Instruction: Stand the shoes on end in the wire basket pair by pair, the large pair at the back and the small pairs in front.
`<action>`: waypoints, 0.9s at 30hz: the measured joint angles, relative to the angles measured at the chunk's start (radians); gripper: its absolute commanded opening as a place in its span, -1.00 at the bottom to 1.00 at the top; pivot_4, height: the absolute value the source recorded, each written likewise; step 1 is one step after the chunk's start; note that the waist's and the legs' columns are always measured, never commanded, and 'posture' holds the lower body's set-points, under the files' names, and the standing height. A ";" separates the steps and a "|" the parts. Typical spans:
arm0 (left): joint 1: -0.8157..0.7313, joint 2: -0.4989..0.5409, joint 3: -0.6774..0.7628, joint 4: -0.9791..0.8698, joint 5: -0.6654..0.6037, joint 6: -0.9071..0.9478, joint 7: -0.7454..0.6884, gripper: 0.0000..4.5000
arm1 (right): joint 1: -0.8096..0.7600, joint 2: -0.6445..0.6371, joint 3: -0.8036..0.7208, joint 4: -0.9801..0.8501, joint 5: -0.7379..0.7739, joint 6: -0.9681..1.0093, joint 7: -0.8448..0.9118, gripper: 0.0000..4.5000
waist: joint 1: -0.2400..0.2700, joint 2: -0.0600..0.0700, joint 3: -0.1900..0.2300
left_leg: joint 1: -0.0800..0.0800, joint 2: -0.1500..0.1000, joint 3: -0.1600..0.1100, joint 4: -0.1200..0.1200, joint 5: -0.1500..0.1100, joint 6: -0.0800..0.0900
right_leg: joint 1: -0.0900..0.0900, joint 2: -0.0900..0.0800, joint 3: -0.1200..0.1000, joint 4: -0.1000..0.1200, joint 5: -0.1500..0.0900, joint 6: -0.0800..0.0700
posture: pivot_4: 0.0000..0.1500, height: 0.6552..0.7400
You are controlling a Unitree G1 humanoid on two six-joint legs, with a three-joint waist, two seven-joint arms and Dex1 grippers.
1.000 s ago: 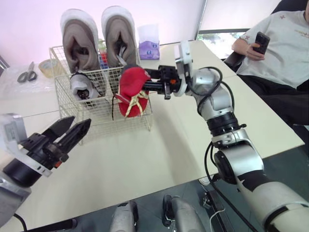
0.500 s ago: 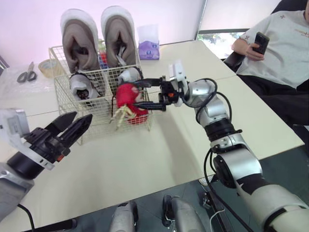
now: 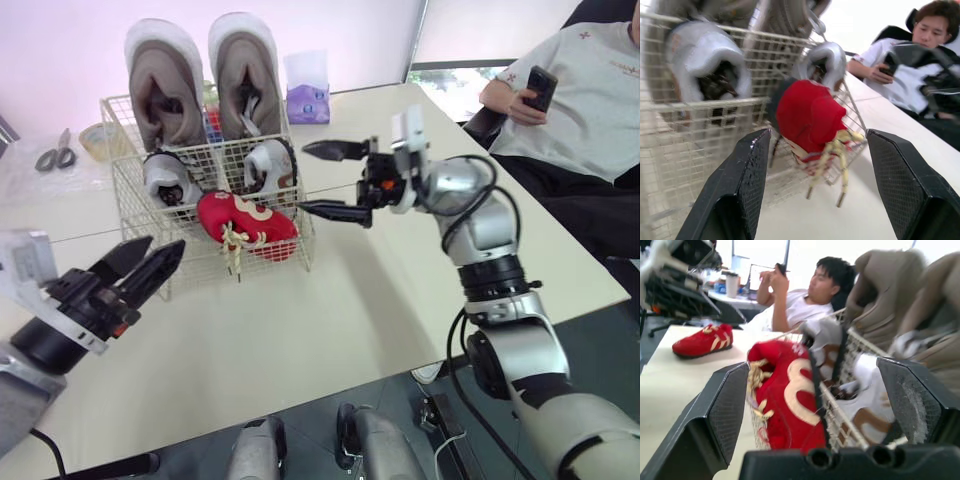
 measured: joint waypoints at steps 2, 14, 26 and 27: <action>-0.001 0.000 0.031 0.030 0.001 -0.001 0.010 0.39 | 0.001 -0.036 -0.023 -0.055 0.035 0.074 -0.022 0.96 | 0.000 0.000 0.000 | 0.000 0.000 0.000 0.000 0.000 0.000 | 0.000 0.000 0.000 0.000 0.000 0.000 | 1.00 1.00; -0.056 0.158 0.258 0.312 0.076 0.075 0.097 0.97 | 0.052 -0.241 -0.005 -0.274 0.191 0.401 0.060 1.00 | 0.000 0.000 0.000 | 0.000 0.000 -0.001 -0.002 0.000 0.000 | -0.001 -0.001 0.000 -0.001 -0.001 0.000 | 1.00 1.00; 0.166 0.234 0.581 0.509 0.257 0.588 0.495 0.97 | 0.055 -0.406 0.231 -0.431 0.172 0.419 0.354 1.00 | -0.003 -0.002 0.001 | 0.002 0.002 -0.002 0.000 -0.004 -0.005 | -0.003 -0.003 -0.001 -0.005 -0.001 -0.001 | 1.00 1.00; 0.174 0.234 0.606 0.510 0.259 0.641 0.509 0.97 | 0.039 -0.405 0.236 -0.402 0.170 0.400 0.360 1.00 | -0.003 -0.001 0.001 | 0.002 0.004 -0.004 -0.001 -0.004 -0.005 | -0.003 -0.002 -0.005 -0.013 0.000 -0.002 | 1.00 1.00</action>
